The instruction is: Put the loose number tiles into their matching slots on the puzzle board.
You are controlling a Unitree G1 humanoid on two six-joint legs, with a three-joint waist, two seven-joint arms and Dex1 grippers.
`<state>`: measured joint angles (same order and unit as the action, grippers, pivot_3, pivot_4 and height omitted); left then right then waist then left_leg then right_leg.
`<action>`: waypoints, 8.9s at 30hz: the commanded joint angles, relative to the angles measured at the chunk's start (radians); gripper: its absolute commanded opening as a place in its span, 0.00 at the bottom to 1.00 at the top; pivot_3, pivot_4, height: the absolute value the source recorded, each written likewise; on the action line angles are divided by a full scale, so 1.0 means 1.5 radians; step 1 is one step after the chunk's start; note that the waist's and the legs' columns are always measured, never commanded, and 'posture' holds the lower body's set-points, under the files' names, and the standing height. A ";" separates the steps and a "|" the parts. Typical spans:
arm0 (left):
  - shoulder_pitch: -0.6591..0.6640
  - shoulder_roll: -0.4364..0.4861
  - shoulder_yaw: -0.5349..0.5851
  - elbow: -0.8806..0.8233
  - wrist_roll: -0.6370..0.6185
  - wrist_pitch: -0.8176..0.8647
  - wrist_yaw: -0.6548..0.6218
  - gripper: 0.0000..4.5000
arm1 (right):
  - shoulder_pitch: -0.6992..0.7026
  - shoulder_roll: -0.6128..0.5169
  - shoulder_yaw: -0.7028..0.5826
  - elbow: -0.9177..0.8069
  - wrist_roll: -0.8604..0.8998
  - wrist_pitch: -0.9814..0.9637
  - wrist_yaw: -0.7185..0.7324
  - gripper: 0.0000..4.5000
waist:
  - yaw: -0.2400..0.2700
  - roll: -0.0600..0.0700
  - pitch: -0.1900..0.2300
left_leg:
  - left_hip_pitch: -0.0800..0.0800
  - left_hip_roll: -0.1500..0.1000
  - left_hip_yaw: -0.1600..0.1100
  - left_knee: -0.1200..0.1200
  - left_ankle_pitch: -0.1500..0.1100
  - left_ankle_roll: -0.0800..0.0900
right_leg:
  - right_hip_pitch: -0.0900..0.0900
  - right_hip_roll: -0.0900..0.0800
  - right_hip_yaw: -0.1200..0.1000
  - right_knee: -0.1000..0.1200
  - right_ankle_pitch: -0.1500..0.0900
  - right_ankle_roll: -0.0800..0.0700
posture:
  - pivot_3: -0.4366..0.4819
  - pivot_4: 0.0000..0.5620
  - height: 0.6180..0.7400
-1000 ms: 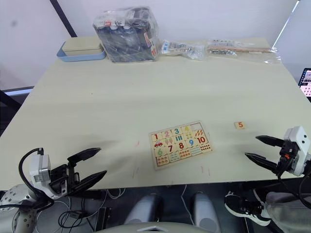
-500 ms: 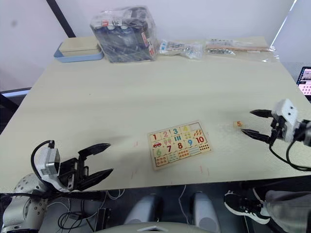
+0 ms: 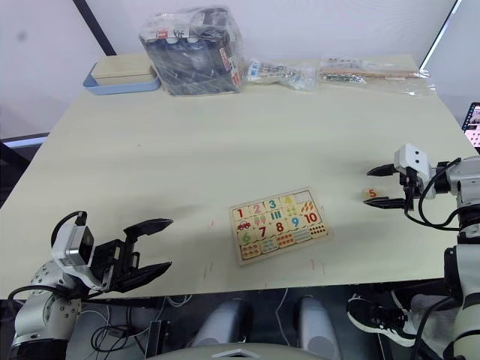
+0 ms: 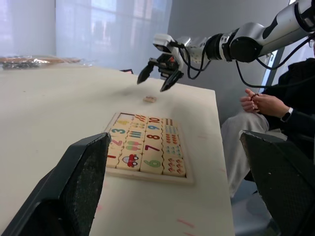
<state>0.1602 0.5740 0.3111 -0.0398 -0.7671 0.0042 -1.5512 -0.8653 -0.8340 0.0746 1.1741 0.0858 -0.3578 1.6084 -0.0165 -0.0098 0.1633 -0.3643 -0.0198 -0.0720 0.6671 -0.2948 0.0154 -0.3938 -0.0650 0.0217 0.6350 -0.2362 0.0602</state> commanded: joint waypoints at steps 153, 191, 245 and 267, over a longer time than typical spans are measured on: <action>0.034 0.007 0.027 -0.117 0.000 0.022 0.124 1.00 | -0.080 0.137 0.302 -0.502 -0.188 0.390 -0.050 0.19 | 0.001 0.000 0.000 | -0.010 -0.003 -0.007 0.001 0.002 -0.003 | -0.007 -0.002 -0.006 -0.003 0.001 0.001 | 0.48 0.27 1.00; 0.033 0.002 0.019 -0.132 0.002 0.025 0.150 1.00 | -0.098 0.143 0.267 -0.505 -0.175 0.424 -0.022 0.99 | 0.001 0.000 0.000 | -0.010 -0.003 -0.007 0.001 0.002 -0.003 | -0.007 -0.002 -0.006 -0.002 0.001 0.001 | 0.48 0.27 1.00; 0.028 0.001 0.017 -0.136 0.003 0.030 0.156 1.00 | -0.099 0.182 0.249 -0.394 -0.180 0.390 -0.080 0.01 | 0.000 0.000 0.000 | -0.010 -0.003 -0.006 0.001 0.002 -0.003 | -0.008 -0.002 -0.005 -0.001 0.001 0.001 | 0.48 0.27 1.00; 0.034 0.001 0.019 -0.139 0.002 0.032 0.158 1.00 | -0.086 0.180 0.235 -0.422 -0.167 0.394 -0.079 0.01 | 0.000 0.000 0.000 | -0.010 -0.003 -0.006 0.001 0.002 -0.003 | -0.008 -0.002 -0.005 -0.001 0.001 0.001 | 0.48 0.27 1.00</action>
<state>0.2076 0.5718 0.3326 -0.2072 -0.7500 0.0563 -1.3133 -0.9972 -0.5587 0.4560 0.5837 -0.1867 0.2370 1.4931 -0.0159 -0.0093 0.1629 -0.3796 -0.0248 -0.0816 0.6686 -0.2921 0.0103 -0.4051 -0.0683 0.0136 0.6339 -0.2349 0.0616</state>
